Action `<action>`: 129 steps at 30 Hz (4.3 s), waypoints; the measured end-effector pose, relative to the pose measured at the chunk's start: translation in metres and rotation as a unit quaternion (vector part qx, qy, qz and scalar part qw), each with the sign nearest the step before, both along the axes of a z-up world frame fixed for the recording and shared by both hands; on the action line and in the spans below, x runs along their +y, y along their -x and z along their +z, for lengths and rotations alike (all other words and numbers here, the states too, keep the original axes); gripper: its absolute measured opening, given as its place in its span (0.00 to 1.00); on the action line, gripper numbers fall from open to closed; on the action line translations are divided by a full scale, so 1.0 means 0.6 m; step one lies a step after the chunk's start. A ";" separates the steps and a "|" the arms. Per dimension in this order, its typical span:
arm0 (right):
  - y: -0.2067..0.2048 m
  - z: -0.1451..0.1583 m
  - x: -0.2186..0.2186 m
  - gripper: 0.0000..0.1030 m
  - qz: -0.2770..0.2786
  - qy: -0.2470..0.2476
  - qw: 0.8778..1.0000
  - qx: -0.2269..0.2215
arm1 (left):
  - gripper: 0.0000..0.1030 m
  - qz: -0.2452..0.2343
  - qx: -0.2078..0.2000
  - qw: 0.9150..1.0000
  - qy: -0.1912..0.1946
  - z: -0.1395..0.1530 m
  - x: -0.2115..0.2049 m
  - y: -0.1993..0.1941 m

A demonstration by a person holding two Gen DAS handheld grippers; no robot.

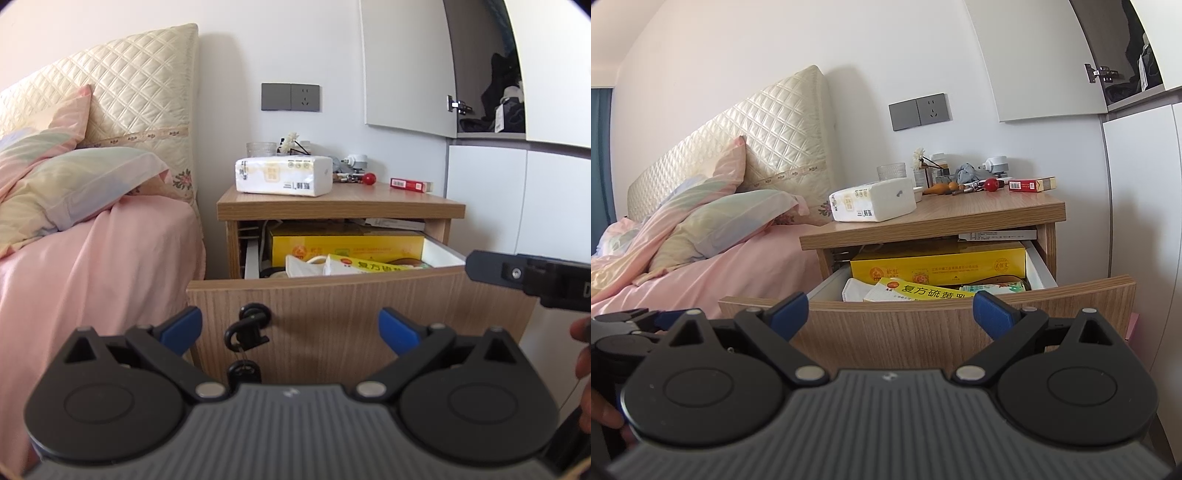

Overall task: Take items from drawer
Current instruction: 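Move the right tool above the open drawer, then reach the right tool into the drawer and grasp the yellow-white medicine box, then lift the medicine box up out of the drawer with the right tool, then lower the box onto the nightstand top and open the right tool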

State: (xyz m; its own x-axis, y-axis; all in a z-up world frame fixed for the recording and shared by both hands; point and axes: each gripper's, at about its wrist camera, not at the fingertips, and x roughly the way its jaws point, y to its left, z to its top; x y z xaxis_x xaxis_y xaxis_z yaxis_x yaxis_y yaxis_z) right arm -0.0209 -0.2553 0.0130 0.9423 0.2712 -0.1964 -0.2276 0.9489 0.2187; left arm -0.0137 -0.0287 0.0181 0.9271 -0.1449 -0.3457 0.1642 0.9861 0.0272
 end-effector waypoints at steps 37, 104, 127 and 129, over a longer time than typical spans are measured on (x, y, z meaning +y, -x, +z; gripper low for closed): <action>-0.273 0.101 -0.039 0.95 0.169 0.120 0.966 0.156 | 1.00 -0.001 -0.003 1.000 0.012 0.005 0.008 0.001; -0.457 0.224 -0.047 0.54 0.054 0.125 0.985 0.106 | 1.00 -0.002 -0.010 0.999 0.031 0.010 0.022 0.008; -0.605 0.132 -0.042 0.54 0.040 0.107 0.971 0.211 | 1.00 0.003 -0.004 0.999 0.040 0.008 0.039 0.000; -0.604 0.133 -0.042 0.55 0.035 0.108 0.970 0.213 | 1.00 0.004 -0.002 0.999 0.042 0.007 0.041 -0.002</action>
State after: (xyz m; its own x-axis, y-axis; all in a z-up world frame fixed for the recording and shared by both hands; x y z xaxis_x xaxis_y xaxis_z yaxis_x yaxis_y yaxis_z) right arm 0.3416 -0.2807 0.0926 0.7438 0.2411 -0.6234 -0.2255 0.9685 0.1055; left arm -0.0127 -0.0042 0.0225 0.9295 -0.1664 -0.3291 0.1573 0.9861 -0.0545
